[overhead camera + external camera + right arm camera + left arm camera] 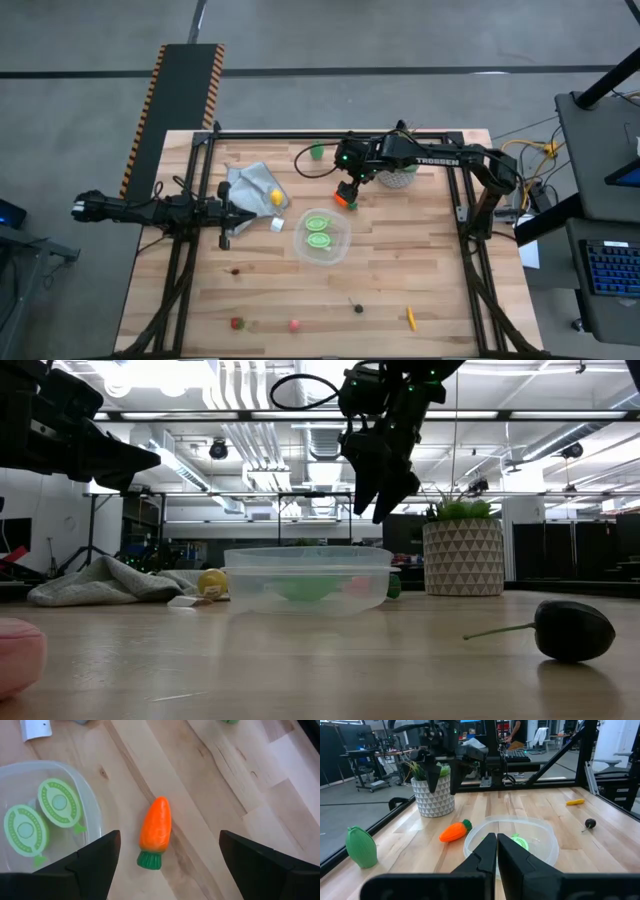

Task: Pick and placing Produce into tupperware
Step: Put the orange carrot into the transparent bin

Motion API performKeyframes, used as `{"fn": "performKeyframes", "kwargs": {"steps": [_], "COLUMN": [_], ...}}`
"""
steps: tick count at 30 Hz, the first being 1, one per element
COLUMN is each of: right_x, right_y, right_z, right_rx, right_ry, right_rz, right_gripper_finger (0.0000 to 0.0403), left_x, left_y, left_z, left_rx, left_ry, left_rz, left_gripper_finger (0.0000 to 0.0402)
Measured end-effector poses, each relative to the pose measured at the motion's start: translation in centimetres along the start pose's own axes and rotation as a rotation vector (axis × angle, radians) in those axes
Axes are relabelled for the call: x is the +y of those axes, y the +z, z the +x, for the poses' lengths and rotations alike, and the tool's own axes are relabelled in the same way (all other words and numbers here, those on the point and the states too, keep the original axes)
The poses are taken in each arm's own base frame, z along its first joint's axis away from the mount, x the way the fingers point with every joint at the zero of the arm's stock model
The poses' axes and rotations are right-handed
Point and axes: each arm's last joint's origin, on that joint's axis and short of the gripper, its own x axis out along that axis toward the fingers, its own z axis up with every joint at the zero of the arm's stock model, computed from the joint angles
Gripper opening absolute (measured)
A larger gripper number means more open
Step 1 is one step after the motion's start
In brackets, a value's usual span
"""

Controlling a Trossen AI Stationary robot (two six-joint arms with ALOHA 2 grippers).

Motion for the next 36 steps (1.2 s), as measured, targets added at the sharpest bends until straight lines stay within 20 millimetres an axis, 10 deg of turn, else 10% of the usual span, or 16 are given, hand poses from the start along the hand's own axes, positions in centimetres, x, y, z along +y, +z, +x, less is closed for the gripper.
{"fn": "performKeyframes", "kwargs": {"steps": [36], "right_x": [0.3], "right_y": [-0.8], "right_z": [8.9], "right_rx": [0.209], "right_ry": [0.036], "right_rz": [-0.007], "right_gripper_finger": [0.0327], "left_x": [0.0], "left_y": [0.0], "left_z": [0.0], "left_rx": [0.002], "left_ry": [0.000], "left_rz": [0.001], "left_gripper_finger": [0.0000]}}
